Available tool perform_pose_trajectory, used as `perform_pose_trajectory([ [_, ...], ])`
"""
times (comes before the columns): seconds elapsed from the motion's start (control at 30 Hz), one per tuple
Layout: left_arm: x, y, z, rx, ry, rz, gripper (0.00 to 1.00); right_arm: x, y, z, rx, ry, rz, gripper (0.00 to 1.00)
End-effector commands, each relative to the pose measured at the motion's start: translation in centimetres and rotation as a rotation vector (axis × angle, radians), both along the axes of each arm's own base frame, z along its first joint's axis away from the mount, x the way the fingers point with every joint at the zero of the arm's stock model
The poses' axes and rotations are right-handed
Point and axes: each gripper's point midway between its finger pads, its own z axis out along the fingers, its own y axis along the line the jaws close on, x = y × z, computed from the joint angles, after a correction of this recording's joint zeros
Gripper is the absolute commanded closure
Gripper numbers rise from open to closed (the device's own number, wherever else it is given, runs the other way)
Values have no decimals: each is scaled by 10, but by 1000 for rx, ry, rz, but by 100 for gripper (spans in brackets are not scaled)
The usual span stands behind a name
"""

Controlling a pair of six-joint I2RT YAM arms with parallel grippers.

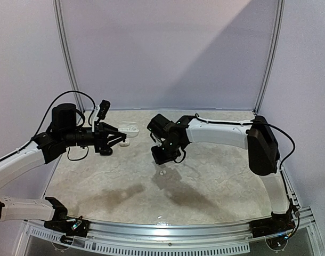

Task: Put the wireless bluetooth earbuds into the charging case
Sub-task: Pick up the left earbud from the center of the board.

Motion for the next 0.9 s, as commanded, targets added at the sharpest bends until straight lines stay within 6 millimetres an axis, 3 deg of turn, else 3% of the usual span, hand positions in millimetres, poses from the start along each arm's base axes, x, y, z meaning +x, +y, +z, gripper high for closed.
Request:
perform_pose_trajectory([
  [0.0,3,4,1,-6,-10,21,100,-10,3,-24,-40,47,-7,73],
  [0.17,3,4,1,-14,-9,22,100,-9,-2,-39,-81,44,-17,77],
  [0.37,3,4,1,-14,-8,19,100,-1,-6,-40,-105,11,-32,78],
  [0.67,3,4,0,-13,-9,19,100,-10,-18,-59,-155,42,-34,79],
  [0.87,2,4,0,-12,-7,19,100,-14,-20,-61,-162,55,-23,83],
])
